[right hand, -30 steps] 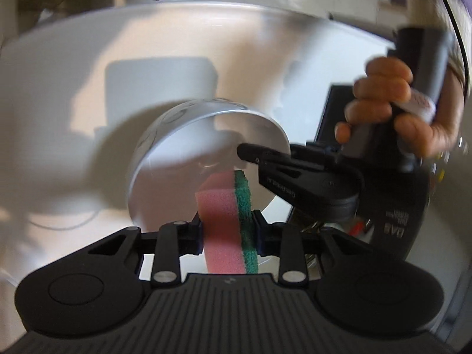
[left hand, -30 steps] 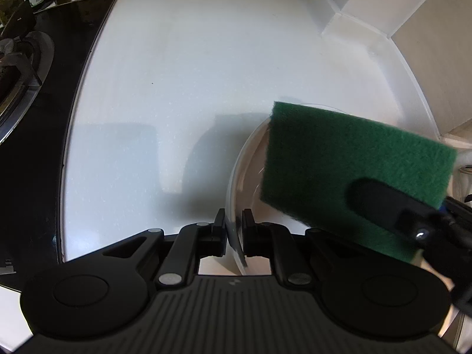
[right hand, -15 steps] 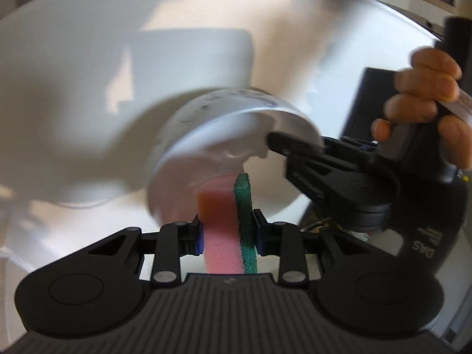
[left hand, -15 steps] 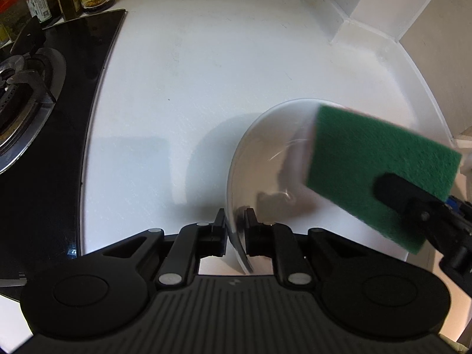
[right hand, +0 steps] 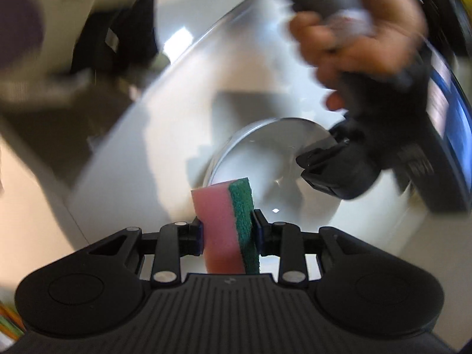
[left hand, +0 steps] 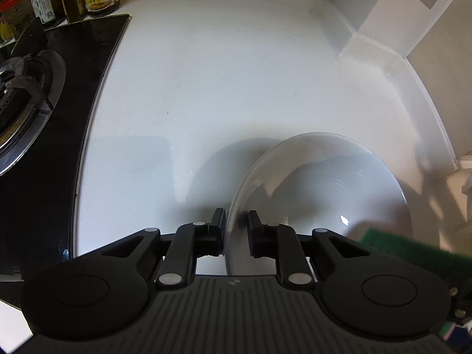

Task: Clean bowl
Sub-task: 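Scrub inside the bowl with the sponge's green side in the right gripper, then wipe the bowl's rim with the sponge in the right gripper while the left gripper holds the bowl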

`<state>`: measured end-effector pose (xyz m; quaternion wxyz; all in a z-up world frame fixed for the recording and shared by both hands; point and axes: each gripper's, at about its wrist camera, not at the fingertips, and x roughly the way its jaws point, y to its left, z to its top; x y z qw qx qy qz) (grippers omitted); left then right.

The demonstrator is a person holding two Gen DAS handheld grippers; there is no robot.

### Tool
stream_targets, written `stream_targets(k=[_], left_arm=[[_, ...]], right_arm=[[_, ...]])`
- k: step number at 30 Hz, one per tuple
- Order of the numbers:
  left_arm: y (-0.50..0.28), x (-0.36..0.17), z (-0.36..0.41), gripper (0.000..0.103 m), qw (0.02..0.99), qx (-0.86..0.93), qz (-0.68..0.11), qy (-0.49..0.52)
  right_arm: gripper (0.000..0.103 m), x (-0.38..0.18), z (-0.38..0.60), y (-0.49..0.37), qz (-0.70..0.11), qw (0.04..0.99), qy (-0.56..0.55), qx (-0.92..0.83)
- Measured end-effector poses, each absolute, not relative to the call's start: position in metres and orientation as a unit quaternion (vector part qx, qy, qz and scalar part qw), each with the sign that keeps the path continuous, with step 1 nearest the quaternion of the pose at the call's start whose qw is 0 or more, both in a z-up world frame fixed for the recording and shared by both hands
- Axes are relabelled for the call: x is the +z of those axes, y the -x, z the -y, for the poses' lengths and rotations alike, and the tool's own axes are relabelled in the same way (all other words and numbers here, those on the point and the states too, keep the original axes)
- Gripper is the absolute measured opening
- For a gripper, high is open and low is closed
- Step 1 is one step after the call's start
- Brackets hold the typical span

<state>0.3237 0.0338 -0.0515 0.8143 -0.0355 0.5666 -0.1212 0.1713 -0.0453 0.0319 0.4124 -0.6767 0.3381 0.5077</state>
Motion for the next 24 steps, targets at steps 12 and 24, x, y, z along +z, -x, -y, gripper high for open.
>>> stream_targets(k=[12,24], left_arm=[[-0.336,-0.046,-0.044,0.021,0.793,-0.128,-0.594,0.050],[-0.331,-0.042,-0.055,0.011,0.799,-0.122,-0.587,0.048]], right_arm=[[0.027,0.064,0.080,-0.234,-0.435,0.696,0.353,0.449],[0.027,-0.025,0.064,-0.178,-0.259,0.535,0.684,0.423]])
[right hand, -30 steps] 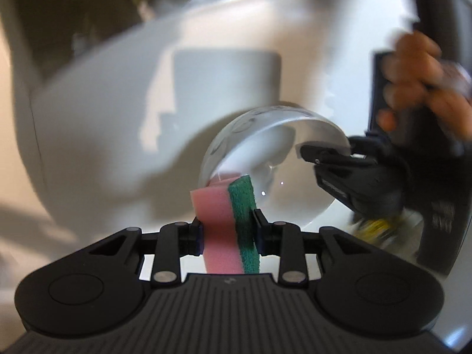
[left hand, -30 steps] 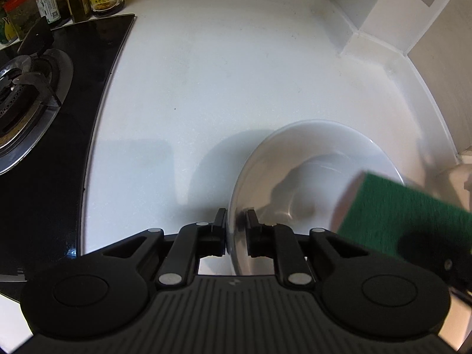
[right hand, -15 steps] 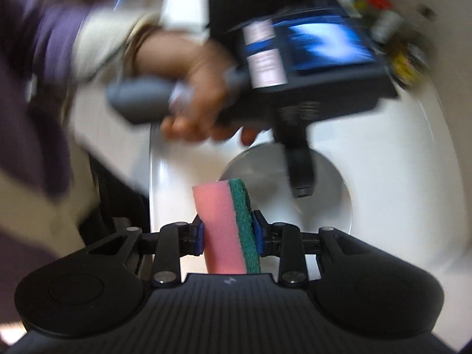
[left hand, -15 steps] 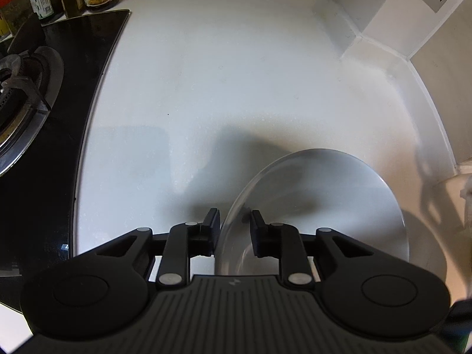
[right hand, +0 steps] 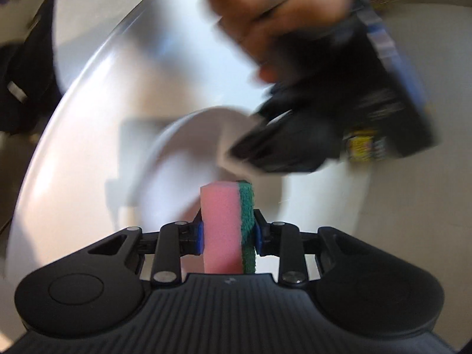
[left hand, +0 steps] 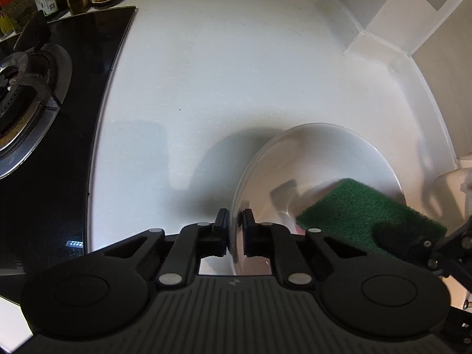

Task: Clean bowl
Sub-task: 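Wipe the bowl's rim with the sponge in the right gripper while the left gripper holds the bowl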

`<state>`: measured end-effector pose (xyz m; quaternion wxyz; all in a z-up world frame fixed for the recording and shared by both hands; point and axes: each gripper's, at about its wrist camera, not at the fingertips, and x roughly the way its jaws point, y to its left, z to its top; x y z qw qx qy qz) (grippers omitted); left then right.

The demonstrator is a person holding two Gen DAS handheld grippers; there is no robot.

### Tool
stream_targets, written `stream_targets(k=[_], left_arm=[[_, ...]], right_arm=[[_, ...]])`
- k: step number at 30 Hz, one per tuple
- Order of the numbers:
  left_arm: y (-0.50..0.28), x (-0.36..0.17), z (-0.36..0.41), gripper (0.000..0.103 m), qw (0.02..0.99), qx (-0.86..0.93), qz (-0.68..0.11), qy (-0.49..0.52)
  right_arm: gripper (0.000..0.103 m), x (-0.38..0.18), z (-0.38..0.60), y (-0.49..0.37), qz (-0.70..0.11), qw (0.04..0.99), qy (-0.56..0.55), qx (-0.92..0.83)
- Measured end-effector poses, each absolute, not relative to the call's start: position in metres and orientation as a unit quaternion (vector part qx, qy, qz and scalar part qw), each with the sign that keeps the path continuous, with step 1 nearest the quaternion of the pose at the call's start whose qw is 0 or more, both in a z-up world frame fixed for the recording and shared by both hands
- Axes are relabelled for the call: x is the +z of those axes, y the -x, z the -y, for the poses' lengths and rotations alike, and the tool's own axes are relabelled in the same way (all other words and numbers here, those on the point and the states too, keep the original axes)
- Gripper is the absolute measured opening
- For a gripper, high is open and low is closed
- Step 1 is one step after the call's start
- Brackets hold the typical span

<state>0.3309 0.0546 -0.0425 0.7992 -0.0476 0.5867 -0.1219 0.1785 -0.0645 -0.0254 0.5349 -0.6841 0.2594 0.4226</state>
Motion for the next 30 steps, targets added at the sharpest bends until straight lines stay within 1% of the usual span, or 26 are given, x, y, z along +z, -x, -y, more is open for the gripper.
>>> stream_targets(k=[3,6,9,11,16,18,20,21,24,25,28,29,30], left_arm=[[-0.326,-0.042,-0.052,0.012,0.806,-0.115,-0.579,0.046],[-0.324,-0.043,-0.049,0.012,0.808,-0.111,-0.577,0.046],[-0.324,-0.044,-0.049,0.014,0.809,-0.111,-0.576,0.047],[-0.319,-0.041,-0.052,0.015,0.810,-0.110,-0.575,0.043],[-0.321,-0.042,-0.051,0.016,0.808,-0.112,-0.577,0.042],[-0.325,-0.042,-0.047,0.016,0.807,-0.114,-0.579,0.038],[-0.326,-0.043,-0.046,0.016,0.806,-0.115,-0.580,0.036],[-0.327,-0.043,-0.045,0.016,0.806,-0.116,-0.580,0.034],[-0.327,-0.043,-0.042,0.016,0.806,-0.118,-0.579,0.027],[-0.328,-0.043,-0.041,0.016,0.807,-0.118,-0.579,0.025],[-0.328,-0.043,-0.041,0.016,0.808,-0.121,-0.577,0.024],[-0.327,-0.043,-0.041,0.016,0.808,-0.121,-0.576,0.025],[-0.327,-0.044,-0.041,0.016,0.809,-0.122,-0.574,0.024]], right_arm=[[0.027,-0.008,0.064,-0.191,-0.331,0.578,0.621,0.414],[0.027,0.017,0.062,-0.231,-0.452,0.640,0.466,0.411],[0.027,0.027,0.071,-0.253,-0.513,0.673,0.353,0.399],[0.027,0.032,0.085,-0.268,-0.554,0.699,0.252,0.376],[0.027,0.028,0.110,-0.281,-0.599,0.726,0.056,0.334],[0.027,0.027,0.127,-0.283,-0.599,0.733,-0.006,0.323],[0.027,0.029,0.139,-0.283,-0.579,0.745,-0.036,0.329],[0.026,0.031,0.137,-0.280,-0.558,0.757,-0.005,0.342],[0.026,0.035,0.114,-0.263,-0.485,0.773,0.172,0.372],[0.026,0.031,0.103,-0.254,-0.454,0.765,0.250,0.382],[0.026,0.008,0.066,-0.230,-0.378,0.712,0.438,0.398],[0.026,-0.002,0.055,-0.226,-0.363,0.696,0.476,0.397],[0.026,-0.008,0.050,-0.225,-0.357,0.691,0.487,0.398]])
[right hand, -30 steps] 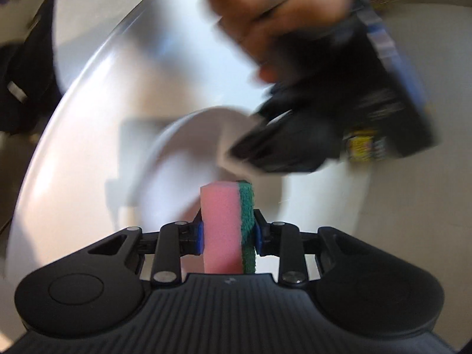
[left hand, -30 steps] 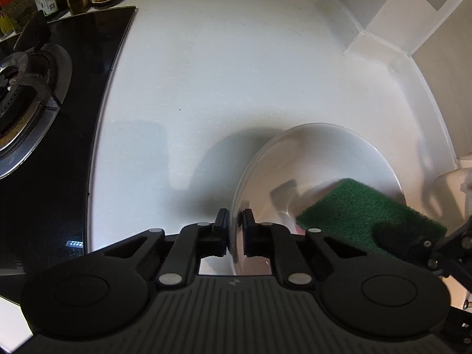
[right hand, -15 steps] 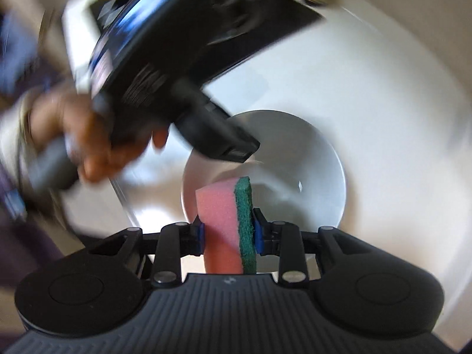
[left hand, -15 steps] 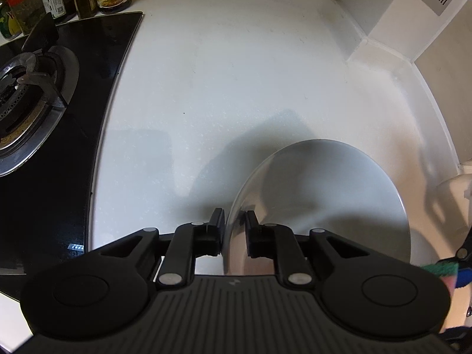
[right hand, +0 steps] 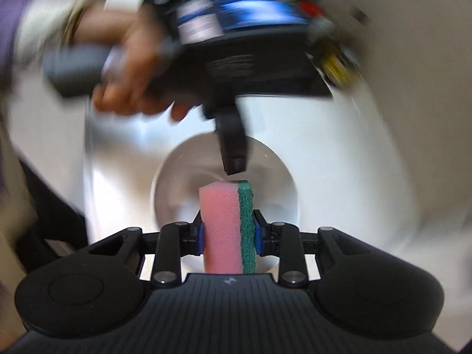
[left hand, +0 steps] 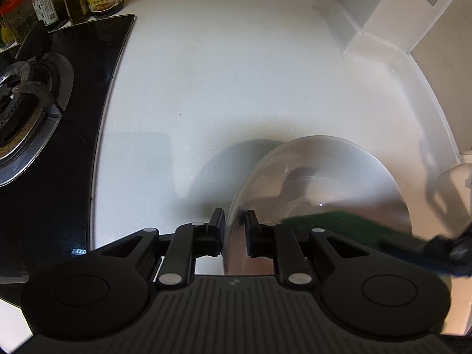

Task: Clean bowl
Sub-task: 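Wipe the bowl's rim with the sponge in the right gripper while the left gripper holds the bowl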

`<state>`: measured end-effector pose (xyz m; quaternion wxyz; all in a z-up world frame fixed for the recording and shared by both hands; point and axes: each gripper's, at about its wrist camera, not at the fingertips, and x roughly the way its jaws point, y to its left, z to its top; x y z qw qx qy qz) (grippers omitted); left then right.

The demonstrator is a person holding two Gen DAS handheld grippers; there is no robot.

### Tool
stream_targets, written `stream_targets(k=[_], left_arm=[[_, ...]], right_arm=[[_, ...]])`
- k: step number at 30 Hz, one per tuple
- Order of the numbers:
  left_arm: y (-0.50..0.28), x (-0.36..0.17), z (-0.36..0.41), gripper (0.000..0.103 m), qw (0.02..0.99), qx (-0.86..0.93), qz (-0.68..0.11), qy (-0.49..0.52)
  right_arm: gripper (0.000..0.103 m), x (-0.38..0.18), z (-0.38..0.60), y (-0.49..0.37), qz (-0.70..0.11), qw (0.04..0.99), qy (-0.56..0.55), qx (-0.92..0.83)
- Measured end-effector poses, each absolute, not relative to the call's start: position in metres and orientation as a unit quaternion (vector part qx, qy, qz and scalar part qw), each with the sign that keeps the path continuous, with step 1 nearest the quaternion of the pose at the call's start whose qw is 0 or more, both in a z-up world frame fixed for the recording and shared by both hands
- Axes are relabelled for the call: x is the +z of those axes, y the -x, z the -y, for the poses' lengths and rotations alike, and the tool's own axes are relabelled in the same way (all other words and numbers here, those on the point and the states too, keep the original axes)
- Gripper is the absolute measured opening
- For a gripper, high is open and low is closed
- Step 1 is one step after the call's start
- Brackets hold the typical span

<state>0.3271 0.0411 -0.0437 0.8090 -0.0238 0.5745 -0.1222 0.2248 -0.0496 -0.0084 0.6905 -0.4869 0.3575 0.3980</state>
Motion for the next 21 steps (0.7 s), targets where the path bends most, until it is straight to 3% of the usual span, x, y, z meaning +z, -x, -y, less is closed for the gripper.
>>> stream_targets(k=[4,8,16,21], left_arm=[[-0.327,-0.045,-0.039,0.016,0.812,-0.124,-0.570,0.018],[-0.327,-0.045,-0.035,0.016,0.814,-0.134,-0.564,0.012],[-0.328,-0.046,-0.014,0.015,0.815,-0.186,-0.549,-0.020],[-0.332,-0.046,-0.011,0.014,0.812,-0.206,-0.545,-0.036]], right_arm=[[0.027,-0.018,0.036,-0.230,-0.385,0.694,0.453,0.406],[0.027,0.004,0.049,-0.249,-0.458,0.715,0.302,0.434],[0.026,0.048,0.125,-0.269,-0.497,0.748,0.133,0.420],[0.026,0.087,0.147,-0.283,-0.436,0.799,0.240,0.336]])
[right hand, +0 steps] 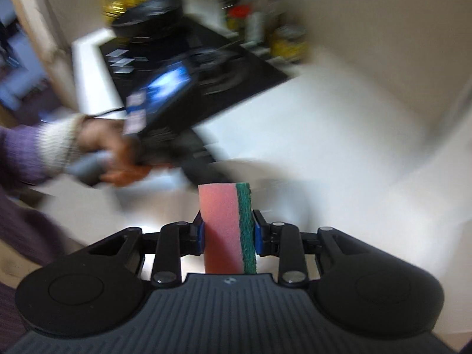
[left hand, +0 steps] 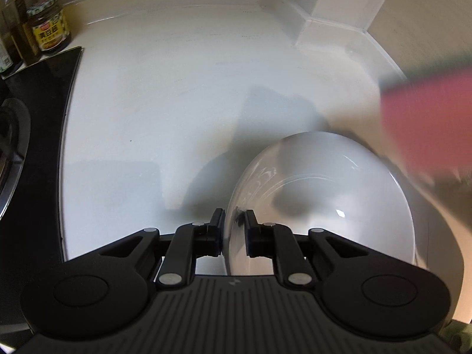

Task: Clean bowl
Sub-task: 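Wipe the bowl's rim with the sponge in the right gripper while the left gripper holds the bowl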

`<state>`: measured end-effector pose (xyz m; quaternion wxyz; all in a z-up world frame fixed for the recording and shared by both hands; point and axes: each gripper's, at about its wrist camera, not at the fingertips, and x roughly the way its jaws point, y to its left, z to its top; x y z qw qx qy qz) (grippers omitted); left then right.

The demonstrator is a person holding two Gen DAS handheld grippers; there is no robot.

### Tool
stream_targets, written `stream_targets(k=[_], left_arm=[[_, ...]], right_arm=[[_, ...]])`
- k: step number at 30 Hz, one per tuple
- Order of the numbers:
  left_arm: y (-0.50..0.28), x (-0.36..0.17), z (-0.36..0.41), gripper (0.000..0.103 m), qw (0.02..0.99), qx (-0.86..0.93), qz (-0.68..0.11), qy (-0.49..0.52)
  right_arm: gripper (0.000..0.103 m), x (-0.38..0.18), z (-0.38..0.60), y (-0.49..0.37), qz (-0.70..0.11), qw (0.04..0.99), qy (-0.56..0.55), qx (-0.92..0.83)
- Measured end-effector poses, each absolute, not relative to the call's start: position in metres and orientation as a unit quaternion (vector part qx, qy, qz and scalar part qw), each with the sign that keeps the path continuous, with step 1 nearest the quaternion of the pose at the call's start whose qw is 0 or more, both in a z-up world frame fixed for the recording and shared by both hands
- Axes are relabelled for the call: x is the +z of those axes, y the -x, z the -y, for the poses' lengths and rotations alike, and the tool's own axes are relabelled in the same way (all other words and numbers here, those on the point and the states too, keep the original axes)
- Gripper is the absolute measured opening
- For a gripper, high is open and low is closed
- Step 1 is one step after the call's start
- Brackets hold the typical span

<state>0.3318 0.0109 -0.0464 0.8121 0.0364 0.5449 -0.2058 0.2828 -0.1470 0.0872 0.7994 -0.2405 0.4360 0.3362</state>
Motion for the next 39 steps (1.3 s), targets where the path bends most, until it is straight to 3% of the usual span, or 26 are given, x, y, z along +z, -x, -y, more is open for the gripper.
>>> stream_targets(k=[3,10,14,18,27,34,39], left_arm=[[-0.331,-0.047,-0.009,0.014,0.813,-0.214,-0.540,-0.049],[-0.328,-0.047,-0.008,0.012,0.811,-0.246,-0.523,-0.091],[-0.327,-0.047,-0.016,0.009,0.801,-0.271,-0.526,-0.094],[-0.334,-0.048,-0.023,0.011,0.797,-0.263,-0.539,-0.067],[-0.339,-0.050,-0.005,0.021,0.809,-0.248,-0.530,-0.061],[-0.330,-0.051,0.005,0.026,0.819,-0.224,-0.525,-0.052],[-0.327,-0.050,0.009,0.028,0.823,-0.204,-0.528,-0.039]], right_arm=[[0.026,0.090,0.144,-0.304,-0.405,0.795,0.305,0.332],[0.026,0.045,0.083,-0.360,-0.382,0.663,0.449,0.461],[0.026,0.019,0.054,-0.390,-0.409,0.555,0.468,0.553],[0.026,-0.001,0.053,-0.406,-0.465,0.521,0.470,0.539],[0.026,0.016,0.133,-0.384,-0.507,0.659,0.336,0.441],[0.026,0.023,0.198,-0.295,-0.522,0.809,0.139,0.229],[0.026,0.016,0.205,-0.222,-0.511,0.850,0.021,0.124]])
